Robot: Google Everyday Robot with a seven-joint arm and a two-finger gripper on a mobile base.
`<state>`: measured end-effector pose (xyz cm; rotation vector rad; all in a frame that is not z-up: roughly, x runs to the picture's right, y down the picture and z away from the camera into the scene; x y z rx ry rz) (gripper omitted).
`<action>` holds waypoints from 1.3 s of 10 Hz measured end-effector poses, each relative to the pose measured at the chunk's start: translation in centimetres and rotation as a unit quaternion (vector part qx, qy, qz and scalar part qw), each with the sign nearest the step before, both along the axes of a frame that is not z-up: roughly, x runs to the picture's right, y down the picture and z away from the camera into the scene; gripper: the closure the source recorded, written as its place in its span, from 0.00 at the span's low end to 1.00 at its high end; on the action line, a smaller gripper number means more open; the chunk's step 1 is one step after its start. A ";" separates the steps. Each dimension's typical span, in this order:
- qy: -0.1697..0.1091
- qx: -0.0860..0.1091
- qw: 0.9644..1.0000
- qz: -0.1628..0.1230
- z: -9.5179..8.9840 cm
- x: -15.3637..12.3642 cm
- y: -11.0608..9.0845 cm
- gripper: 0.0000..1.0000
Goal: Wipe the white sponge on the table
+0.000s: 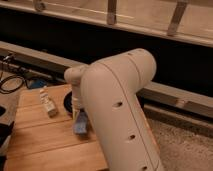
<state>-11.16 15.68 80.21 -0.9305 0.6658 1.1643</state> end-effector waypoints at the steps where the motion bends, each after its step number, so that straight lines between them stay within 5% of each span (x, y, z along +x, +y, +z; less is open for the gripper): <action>1: 0.012 -0.005 1.000 0.003 0.1 1.7 -0.2 1.00; 3: 0.029 -0.020 0.999 0.012 -0.3 2.5 0.2 1.00; 5: 0.057 -0.044 0.996 0.057 -1.4 3.1 2.2 1.00; 7: 0.084 -0.043 0.993 0.072 -3.2 2.5 4.4 1.00; 10: 0.127 -0.032 0.988 0.083 -4.4 3.5 5.0 1.00; 13: 0.109 -0.036 0.991 0.069 -4.1 2.8 4.5 1.00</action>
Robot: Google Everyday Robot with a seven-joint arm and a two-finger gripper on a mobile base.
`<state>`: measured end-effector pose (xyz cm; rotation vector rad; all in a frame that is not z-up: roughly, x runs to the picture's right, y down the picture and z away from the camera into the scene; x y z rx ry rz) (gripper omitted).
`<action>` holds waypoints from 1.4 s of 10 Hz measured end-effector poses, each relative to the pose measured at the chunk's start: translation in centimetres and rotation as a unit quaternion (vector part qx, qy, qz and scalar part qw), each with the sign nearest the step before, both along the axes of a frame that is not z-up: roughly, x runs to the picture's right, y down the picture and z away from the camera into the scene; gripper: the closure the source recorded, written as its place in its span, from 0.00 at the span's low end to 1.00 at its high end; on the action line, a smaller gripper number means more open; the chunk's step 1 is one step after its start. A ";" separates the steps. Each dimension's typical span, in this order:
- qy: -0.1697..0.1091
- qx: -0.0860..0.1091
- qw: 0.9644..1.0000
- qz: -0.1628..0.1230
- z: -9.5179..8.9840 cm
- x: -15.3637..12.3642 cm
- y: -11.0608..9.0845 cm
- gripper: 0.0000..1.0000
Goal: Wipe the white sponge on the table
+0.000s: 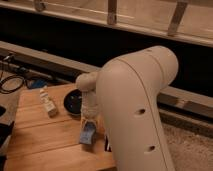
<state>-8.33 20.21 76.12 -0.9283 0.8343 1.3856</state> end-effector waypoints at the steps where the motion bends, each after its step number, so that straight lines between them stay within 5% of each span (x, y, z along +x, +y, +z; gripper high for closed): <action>1: -0.004 0.001 1.000 -0.003 0.2 -1.2 -0.3 1.00; 14: -0.028 -0.001 0.999 -0.031 1.0 -4.1 -2.8 1.00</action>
